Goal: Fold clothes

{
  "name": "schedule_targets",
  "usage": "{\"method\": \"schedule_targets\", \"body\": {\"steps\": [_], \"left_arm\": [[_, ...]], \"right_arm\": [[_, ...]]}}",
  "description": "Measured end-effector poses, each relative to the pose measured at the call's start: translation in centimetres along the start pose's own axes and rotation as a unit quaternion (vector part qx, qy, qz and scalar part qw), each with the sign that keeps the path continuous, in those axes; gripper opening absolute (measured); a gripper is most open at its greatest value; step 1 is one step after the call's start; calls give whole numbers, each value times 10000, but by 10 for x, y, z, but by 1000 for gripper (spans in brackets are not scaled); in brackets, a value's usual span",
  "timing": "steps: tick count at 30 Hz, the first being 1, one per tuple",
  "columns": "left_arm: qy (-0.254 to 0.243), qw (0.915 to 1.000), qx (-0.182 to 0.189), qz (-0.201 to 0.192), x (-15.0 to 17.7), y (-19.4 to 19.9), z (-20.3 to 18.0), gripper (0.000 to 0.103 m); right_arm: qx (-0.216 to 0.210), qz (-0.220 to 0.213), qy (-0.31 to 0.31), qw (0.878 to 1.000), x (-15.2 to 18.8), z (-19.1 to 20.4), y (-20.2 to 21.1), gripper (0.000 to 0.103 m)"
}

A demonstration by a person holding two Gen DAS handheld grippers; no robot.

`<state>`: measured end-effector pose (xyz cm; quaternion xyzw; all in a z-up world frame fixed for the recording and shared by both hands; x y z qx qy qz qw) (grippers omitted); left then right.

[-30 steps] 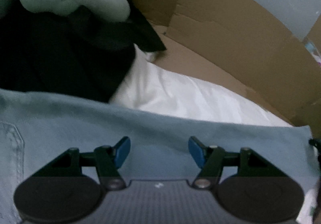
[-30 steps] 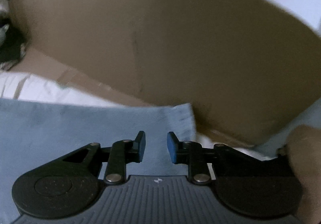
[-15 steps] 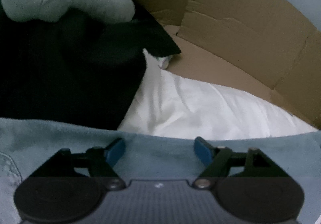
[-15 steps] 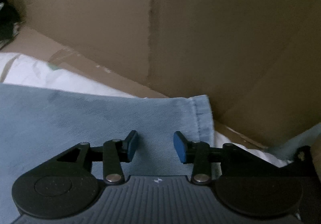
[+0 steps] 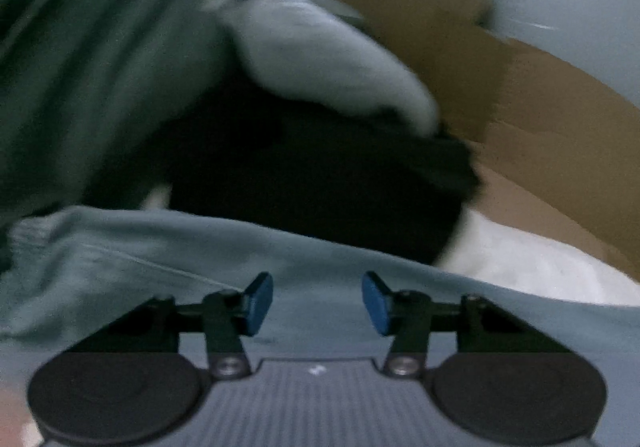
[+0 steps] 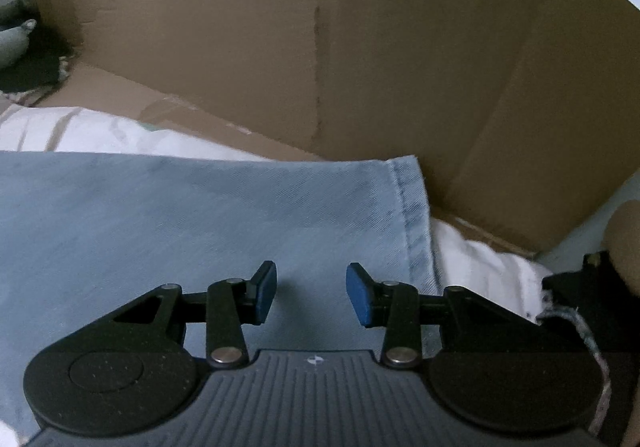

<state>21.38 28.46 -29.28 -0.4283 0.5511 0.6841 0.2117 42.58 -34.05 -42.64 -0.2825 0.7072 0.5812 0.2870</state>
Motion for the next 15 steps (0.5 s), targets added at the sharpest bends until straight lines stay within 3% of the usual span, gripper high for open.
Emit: {"method": "schedule_targets", "body": {"steps": [5,9,15], "left_arm": [[-140,9994,-306,-63,-10,-20,30,52],[-120,9994,-264,205,-16,-53,38,53],[89,9988,-238,413,-18,-71,41,54]], "right_arm": [[-68,-6,-180,9998,8,2,17,45],[-44,43,-386,9992,17,4,23,45],[74,146,-355,9992,31,3,53,45]]}}
Point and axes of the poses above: each gripper's, at about its wrist camera, not at the fingertips, and y roughly against the way its jaws point, z to its left, x to its underside, the point moved 4 cm from there along -y, roughly the way its jaws point, and after that the axes turned 10 degrees about -z, right-handed, at the moved point
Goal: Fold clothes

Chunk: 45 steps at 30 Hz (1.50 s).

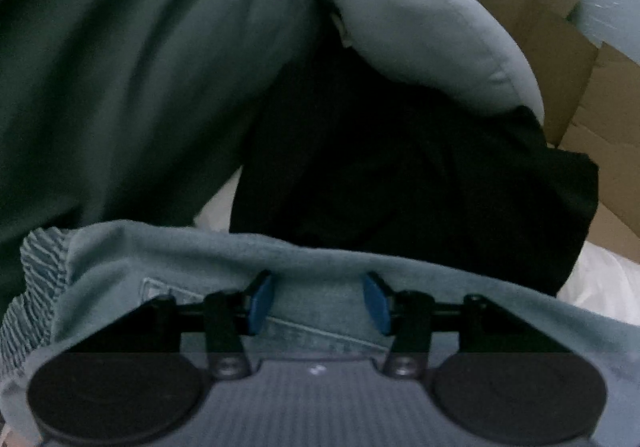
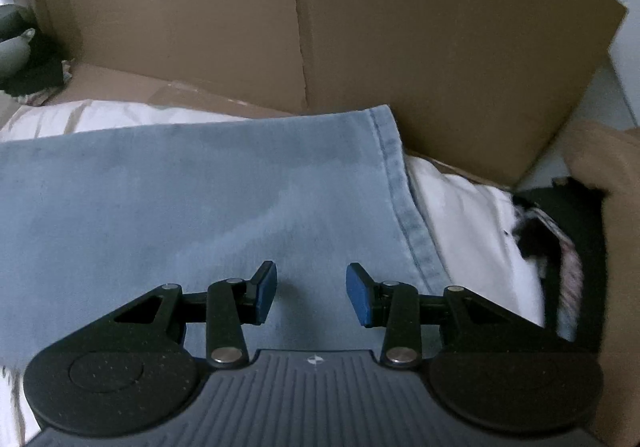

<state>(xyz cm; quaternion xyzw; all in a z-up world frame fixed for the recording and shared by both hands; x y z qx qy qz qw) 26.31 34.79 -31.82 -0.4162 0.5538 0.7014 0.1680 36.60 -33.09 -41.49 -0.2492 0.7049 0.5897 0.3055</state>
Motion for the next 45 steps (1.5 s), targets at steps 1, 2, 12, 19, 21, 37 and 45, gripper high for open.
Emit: {"method": "schedule_targets", "body": {"steps": [1,2,12,19,21,37,45], "left_arm": [[-42,10000,-23,4,-2,2,-2,55],[-60,10000,-19,1,-3,4,-4,56],[-239,9986,473,-44,-2,47,-56,84],[-506,9853,1576,421,28,85,-117,87],[-687,9795,1825,499,37,94,-131,87],[-1694,9279,3200,887,91,150,-221,88],[-1790,9144,3488,1013,106,162,-244,88]], "right_arm": [[-1,-20,-20,10000,2,-1,6,45],[15,-35,-73,10000,4,-3,12,45],[387,-21,-514,9979,27,-21,46,45],[170,-58,-1342,9908,37,-38,42,45],[74,-60,-1613,9869,37,-42,40,45],[-696,-96,-2455,9669,25,-45,31,4],[-574,-35,-2727,9604,26,-47,19,15]]}}
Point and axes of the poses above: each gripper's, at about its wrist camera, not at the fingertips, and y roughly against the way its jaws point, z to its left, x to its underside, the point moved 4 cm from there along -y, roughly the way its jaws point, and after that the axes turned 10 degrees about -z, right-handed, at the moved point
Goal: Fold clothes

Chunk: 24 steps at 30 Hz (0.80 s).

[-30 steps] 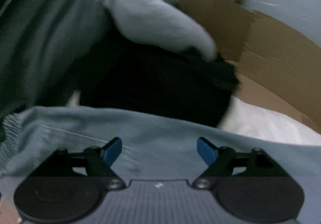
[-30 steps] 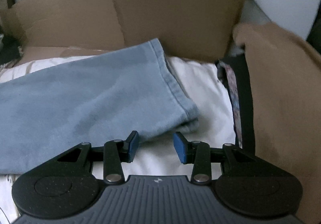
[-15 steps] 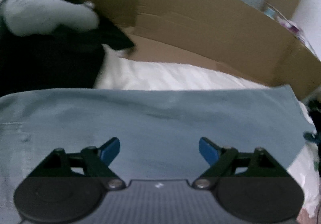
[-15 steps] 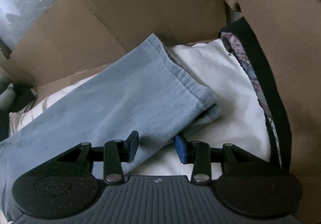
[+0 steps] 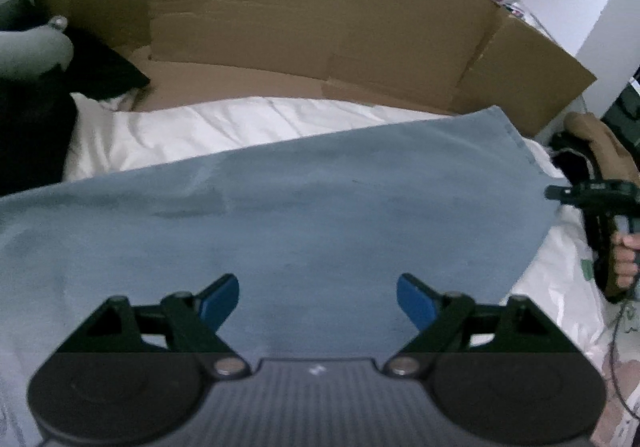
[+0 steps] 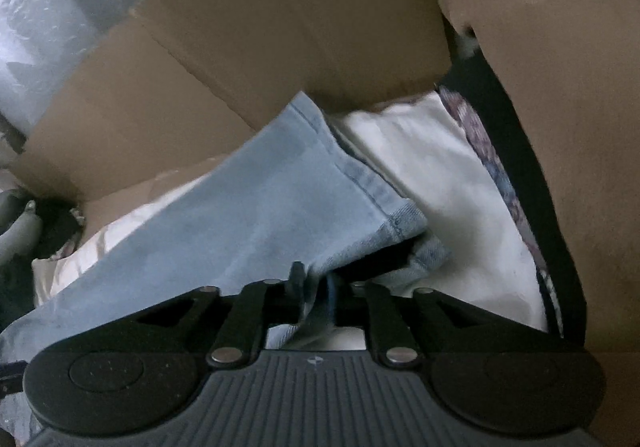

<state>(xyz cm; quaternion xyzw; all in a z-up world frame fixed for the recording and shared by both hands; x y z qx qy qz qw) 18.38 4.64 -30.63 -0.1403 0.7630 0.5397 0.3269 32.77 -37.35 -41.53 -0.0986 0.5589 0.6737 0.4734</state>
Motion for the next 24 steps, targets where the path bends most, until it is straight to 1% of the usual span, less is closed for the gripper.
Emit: {"method": "schedule_targets", "body": {"steps": [1,2,4,8,11,13,15,17,19,21,24], "left_arm": [[8,10000,9,16,1,0,-1,88],[3,10000,25,36,3,-1,-3,88],[-76,9999,102,98,6,-2,-9,88],[-534,9979,280,248,11,-9,-29,88],[-913,9941,447,373,12,-15,-48,88],[-1242,9893,603,476,12,-20,-66,88],[-1594,9826,771,556,13,-25,-88,88],[-1976,9738,955,597,14,-30,-111,88],[-2360,9636,1129,558,17,-37,-136,88],[-2506,9593,1189,532,19,-49,-156,87],[-2562,9573,1238,512,23,-67,-179,86]], "right_arm": [[-9,-61,-80,9999,0,-3,-1,24],[36,-117,-124,9998,-1,-5,-2,40],[156,-124,-221,9996,-3,-8,-6,53],[183,63,-495,9986,0,-17,-14,54],[-24,248,-674,9974,7,-17,-15,54],[-205,353,-680,9968,13,-11,-14,54],[-344,449,-650,9963,20,-5,-13,54],[-382,445,-647,9962,22,-3,-14,54],[-418,437,-645,9961,25,0,-14,54],[-466,424,-743,9952,25,-3,-12,54],[-529,421,-735,9950,25,-3,-11,54]]}}
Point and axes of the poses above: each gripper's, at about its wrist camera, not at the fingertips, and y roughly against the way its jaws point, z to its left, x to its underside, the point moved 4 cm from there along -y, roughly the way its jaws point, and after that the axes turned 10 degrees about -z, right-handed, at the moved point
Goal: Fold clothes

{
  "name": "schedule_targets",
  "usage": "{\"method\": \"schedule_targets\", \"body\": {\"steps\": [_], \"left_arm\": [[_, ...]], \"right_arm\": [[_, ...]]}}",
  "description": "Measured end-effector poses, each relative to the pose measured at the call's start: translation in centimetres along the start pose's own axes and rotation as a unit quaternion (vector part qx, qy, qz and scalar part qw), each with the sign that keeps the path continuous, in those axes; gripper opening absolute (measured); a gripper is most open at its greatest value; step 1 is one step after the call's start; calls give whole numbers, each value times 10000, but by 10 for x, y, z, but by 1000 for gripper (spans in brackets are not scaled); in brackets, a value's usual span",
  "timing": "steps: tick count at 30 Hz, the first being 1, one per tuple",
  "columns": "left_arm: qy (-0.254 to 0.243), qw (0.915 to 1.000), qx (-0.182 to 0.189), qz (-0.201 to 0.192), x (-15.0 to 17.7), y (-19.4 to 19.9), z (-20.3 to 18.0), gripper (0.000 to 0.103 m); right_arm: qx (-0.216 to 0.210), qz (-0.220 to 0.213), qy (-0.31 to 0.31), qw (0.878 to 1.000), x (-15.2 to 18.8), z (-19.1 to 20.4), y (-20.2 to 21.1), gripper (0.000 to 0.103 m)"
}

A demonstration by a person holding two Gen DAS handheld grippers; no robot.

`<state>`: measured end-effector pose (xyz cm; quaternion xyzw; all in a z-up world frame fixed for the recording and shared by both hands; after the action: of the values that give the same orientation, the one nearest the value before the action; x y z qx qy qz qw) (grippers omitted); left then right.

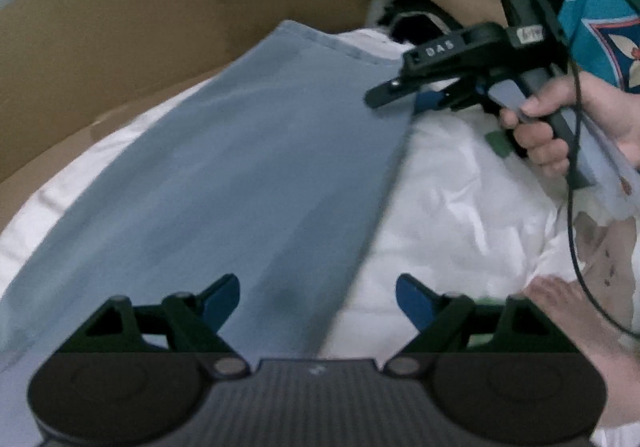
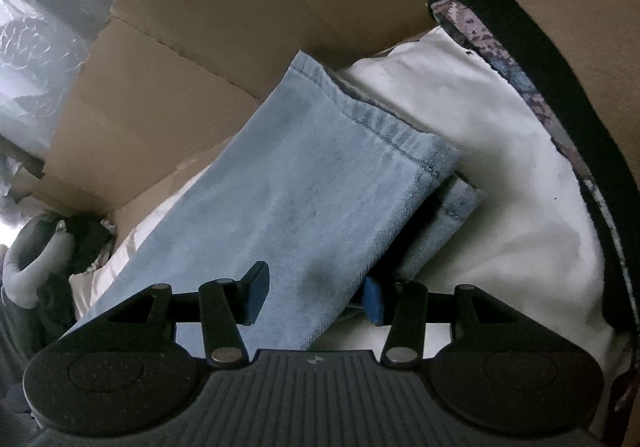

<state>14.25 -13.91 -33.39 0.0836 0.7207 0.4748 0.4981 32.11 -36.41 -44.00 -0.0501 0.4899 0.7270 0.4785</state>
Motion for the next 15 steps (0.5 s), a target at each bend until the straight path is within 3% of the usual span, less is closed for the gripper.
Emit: {"method": "schedule_targets", "body": {"steps": [4,7,12,15], "left_arm": [[-11,9997,-229,-112,-3,-19,-9,82],[-41,9965,-709,-447,-6,-20,-8,76],[48,9966,-562,-604,-7,-28,-22,76],[-76,9962,-493,-710,-8,-35,-32,76]], "right_arm": [[-26,-5,87,10000,-2,0,4,54],[-57,-27,83,9999,-5,0,3,54],[-276,20,-208,9994,-9,-1,2,51],[-323,59,-165,9993,-11,2,1,19]]}}
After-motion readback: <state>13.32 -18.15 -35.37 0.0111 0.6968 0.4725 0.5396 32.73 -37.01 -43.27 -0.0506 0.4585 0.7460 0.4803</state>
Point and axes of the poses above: each gripper's, at about its wrist camera, not at the fingertips, and y roughly against the way its jaws point, z to its left, x to its underside, the point moved 4 cm from there along -y, roughly the way its jaws point, and after that the axes turned 10 degrees about -z, right-handed, at the moved point
